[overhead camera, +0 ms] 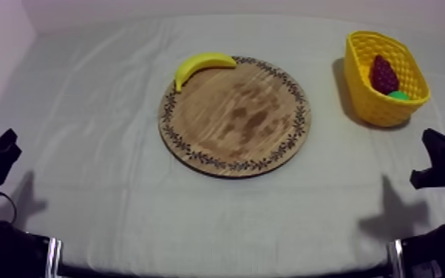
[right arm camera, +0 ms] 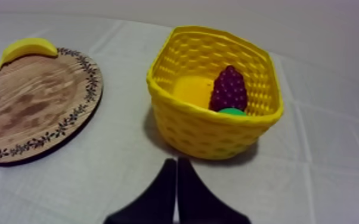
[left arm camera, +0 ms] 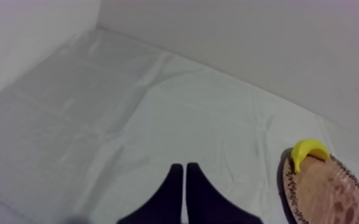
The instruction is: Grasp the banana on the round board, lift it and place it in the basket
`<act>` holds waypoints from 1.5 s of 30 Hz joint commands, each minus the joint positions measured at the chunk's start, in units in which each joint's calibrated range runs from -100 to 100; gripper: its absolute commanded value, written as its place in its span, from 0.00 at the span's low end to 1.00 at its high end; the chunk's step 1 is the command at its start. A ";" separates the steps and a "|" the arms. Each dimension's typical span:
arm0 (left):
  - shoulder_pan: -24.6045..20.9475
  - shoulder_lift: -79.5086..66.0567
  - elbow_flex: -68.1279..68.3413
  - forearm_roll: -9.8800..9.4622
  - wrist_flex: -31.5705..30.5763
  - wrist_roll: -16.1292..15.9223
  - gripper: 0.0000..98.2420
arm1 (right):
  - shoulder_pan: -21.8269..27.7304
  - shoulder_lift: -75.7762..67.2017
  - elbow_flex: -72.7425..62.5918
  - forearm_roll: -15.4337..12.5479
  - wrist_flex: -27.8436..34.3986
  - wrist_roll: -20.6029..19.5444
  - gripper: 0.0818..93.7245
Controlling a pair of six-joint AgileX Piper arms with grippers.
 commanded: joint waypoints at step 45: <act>-0.02 0.00 0.00 -0.02 0.03 -0.01 0.00 | -9.29 55.10 -78.52 -4.34 12.18 -17.17 0.01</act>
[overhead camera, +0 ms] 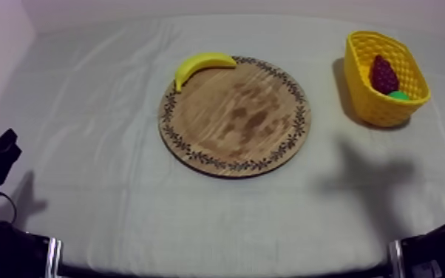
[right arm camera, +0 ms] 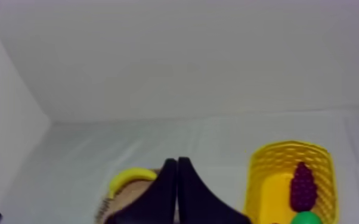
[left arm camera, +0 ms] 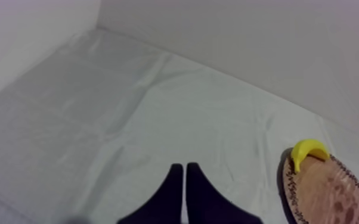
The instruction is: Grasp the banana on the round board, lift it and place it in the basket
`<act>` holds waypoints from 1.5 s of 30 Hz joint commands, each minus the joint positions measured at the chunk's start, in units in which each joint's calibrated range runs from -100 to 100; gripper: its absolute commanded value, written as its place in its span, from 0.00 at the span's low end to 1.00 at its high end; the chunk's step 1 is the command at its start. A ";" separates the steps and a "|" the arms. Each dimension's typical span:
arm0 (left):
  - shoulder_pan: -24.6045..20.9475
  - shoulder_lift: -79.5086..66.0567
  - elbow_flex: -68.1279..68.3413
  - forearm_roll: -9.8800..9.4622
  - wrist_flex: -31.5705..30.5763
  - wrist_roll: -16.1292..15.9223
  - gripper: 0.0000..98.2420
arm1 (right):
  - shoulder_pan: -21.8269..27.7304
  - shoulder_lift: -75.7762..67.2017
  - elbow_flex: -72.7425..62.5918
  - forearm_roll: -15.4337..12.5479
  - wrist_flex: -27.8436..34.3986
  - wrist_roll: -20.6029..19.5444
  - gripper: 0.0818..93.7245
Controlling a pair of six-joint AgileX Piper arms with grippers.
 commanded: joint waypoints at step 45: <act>-0.02 0.00 0.00 -0.02 0.03 -0.01 0.00 | -23.28 65.52 -41.04 24.32 3.97 -33.33 0.82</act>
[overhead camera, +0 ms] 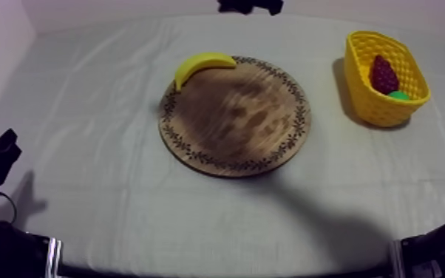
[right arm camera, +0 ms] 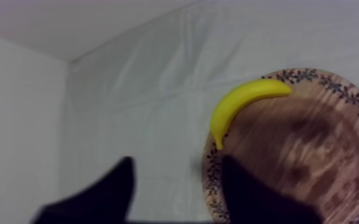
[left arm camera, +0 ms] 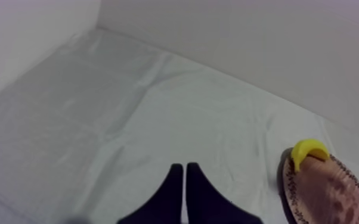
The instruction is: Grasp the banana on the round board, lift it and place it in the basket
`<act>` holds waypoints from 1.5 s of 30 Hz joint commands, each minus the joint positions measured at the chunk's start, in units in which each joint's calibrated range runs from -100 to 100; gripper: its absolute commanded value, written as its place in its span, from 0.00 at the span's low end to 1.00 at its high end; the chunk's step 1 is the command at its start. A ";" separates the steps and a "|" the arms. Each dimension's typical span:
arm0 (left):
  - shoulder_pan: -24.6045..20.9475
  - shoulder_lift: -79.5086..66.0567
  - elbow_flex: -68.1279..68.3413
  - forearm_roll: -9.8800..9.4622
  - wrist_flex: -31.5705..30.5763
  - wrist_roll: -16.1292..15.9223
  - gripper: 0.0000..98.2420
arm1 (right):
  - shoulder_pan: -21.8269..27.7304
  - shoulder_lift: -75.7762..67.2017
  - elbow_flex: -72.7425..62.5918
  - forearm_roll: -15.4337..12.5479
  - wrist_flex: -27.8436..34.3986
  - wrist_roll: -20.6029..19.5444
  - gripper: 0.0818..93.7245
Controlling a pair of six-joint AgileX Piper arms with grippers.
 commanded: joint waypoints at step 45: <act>-0.02 0.00 0.00 -0.02 0.03 -0.01 0.00 | 2.00 31.69 -25.10 0.16 7.07 3.20 0.90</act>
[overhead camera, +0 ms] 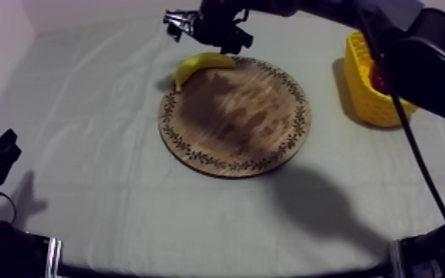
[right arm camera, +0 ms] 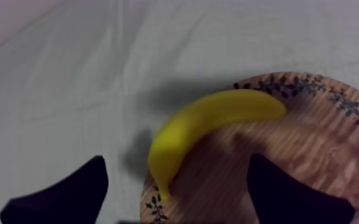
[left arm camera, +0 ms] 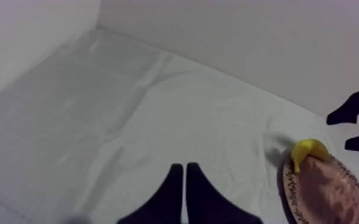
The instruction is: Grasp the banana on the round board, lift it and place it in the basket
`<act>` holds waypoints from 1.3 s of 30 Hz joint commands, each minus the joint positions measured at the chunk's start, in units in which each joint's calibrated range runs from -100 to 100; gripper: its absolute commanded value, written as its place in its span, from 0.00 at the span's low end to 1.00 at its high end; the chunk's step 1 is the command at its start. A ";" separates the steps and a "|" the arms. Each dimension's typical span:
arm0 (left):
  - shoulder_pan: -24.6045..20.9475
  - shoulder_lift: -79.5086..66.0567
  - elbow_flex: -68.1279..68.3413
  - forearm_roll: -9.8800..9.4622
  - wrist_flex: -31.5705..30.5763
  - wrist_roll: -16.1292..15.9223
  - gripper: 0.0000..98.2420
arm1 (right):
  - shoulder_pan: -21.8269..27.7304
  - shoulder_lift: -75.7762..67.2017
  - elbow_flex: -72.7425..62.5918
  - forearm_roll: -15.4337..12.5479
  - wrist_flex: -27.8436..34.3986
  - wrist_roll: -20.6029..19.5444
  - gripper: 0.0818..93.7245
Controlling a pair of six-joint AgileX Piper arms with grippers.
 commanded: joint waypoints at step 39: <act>-0.02 0.00 0.00 -0.02 0.03 -0.01 0.00 | 2.75 19.66 -29.72 -14.27 21.02 12.45 0.90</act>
